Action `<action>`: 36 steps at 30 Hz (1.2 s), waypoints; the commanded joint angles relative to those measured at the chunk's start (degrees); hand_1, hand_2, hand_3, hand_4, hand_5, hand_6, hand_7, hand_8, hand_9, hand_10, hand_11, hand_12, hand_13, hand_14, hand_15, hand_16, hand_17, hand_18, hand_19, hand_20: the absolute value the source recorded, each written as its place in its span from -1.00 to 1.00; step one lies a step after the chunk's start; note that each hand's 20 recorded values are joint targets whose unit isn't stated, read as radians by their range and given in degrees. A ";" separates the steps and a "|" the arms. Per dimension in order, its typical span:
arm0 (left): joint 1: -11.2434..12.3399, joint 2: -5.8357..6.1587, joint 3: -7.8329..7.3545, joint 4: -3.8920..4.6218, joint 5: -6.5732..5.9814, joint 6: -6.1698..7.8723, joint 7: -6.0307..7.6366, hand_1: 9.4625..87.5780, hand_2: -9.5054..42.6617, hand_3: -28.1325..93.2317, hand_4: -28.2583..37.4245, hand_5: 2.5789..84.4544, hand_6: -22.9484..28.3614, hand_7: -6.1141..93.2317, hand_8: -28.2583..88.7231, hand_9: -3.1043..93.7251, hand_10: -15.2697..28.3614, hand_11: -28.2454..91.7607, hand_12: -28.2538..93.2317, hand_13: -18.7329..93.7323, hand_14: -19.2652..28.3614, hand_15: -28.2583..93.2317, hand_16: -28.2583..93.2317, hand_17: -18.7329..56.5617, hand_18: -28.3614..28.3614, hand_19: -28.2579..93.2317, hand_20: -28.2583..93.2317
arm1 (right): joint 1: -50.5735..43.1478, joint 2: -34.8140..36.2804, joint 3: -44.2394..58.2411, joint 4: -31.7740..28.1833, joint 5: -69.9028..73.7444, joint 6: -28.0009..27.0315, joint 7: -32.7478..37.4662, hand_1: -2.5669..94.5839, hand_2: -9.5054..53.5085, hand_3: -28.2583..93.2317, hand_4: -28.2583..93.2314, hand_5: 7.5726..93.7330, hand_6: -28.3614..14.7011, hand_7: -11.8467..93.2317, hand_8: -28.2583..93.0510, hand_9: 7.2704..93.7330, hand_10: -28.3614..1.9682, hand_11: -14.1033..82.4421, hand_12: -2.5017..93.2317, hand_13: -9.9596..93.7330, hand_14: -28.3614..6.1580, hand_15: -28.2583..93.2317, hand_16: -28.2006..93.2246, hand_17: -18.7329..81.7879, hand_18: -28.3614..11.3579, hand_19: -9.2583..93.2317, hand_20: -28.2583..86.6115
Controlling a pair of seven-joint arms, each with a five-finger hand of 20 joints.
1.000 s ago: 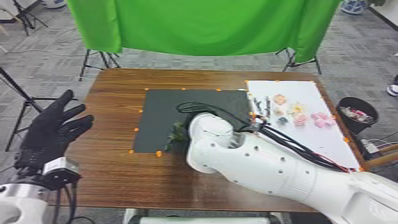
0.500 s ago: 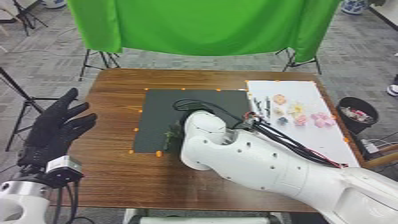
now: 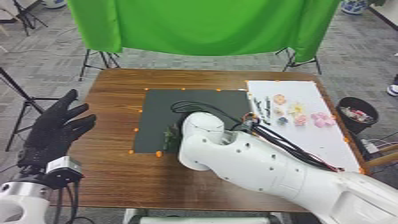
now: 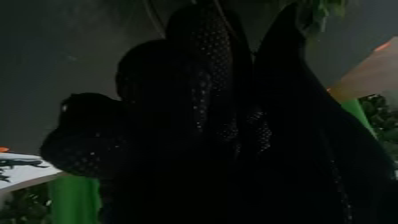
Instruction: Arrange flowers
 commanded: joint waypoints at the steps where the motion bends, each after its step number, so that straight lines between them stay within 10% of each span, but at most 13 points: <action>1: -0.31 -1.08 0.07 -0.11 0.94 -0.94 -1.42 -0.45 -0.38 0.51 -0.72 -0.33 0.15 -0.73 -0.64 -0.40 0.54 -0.16 -0.35 -0.31 0.98 0.38 -0.73 -0.66 1.00 0.42 -0.67 | 1.84 0.36 -2.47 -0.07 -3.20 0.02 1.45 -0.11 -0.69 0.64 -0.90 0.90 0.00 -0.47 -0.67 1.00 -0.01 0.04 -0.68 1.00 0.28 0.37 -0.38 0.96 0.18 1.00 -0.73; 16: 4.25 0.58 -0.35 -0.85 -1.47 1.25 3.28 -0.45 -0.38 0.51 -0.71 -0.33 0.15 -0.73 -0.64 -0.40 0.54 -0.16 -0.35 -0.31 0.98 0.38 -0.73 -0.66 1.00 0.42 -0.67 | 3.96 2.20 -3.08 -2.89 -2.68 1.14 -1.12 -0.31 -0.65 0.61 -0.87 0.84 -0.09 -0.48 -0.67 1.00 -0.11 -0.02 -0.67 1.00 0.27 0.34 -0.39 0.96 0.20 1.00 -0.79; 17: 5.51 2.52 -0.35 -0.84 -3.20 2.29 5.31 -0.45 -0.38 0.51 -0.71 -0.33 0.15 -0.73 -0.64 -0.40 0.54 -0.16 -0.35 -0.31 0.98 0.38 -0.73 -0.66 1.00 0.42 -0.67 | 3.20 2.35 -1.68 -3.38 -3.42 0.41 -1.64 -0.35 -0.60 0.61 -0.87 0.83 -0.11 -0.48 -0.67 1.00 -0.11 -0.02 -0.67 1.00 0.26 0.34 -0.39 0.95 0.20 1.00 -0.79; 23: 9.93 4.01 -0.66 -1.10 -6.07 3.84 10.26 -0.45 -0.38 0.51 -0.72 -0.33 0.15 -0.73 -0.64 -0.41 0.53 -0.16 -0.35 -0.31 0.98 0.38 -0.73 -0.66 1.00 0.42 -0.67 | 4.26 8.79 1.13 -8.77 -2.44 1.88 -6.12 -0.41 -0.52 0.61 -0.85 0.63 -0.19 -0.52 -0.66 0.93 -0.27 -0.20 -0.59 0.98 0.10 0.21 -0.31 0.85 0.13 1.00 -0.94; 30: 10.40 3.08 0.62 -1.07 -6.15 3.60 10.86 -0.45 -0.38 0.51 -0.72 -0.33 0.15 -0.74 -0.64 -0.41 0.54 -0.16 -0.35 -0.31 0.98 0.38 -0.73 -0.66 1.00 0.42 -0.66 | 5.54 17.31 3.16 -11.43 -0.76 7.33 -6.57 -0.43 -0.49 0.63 -0.85 0.34 -0.23 -0.55 -0.66 0.64 -0.45 -0.22 -0.61 0.79 -0.13 0.28 -0.31 0.67 -0.12 1.00 -0.83; 36: 7.95 -0.28 1.79 -0.83 -3.32 2.02 6.58 -0.45 -0.38 0.51 -0.72 -0.33 0.15 -0.73 -0.64 -0.40 0.53 -0.16 -0.35 -0.31 0.98 0.38 -0.73 -0.66 1.00 0.42 -0.66 | 3.92 22.47 4.17 -11.38 1.99 12.50 -7.82 -0.45 -0.42 0.65 -0.85 0.27 -0.22 -0.55 -0.66 0.54 -0.54 -0.25 -0.62 0.71 -0.23 0.32 -0.34 0.60 -0.19 1.00 -0.74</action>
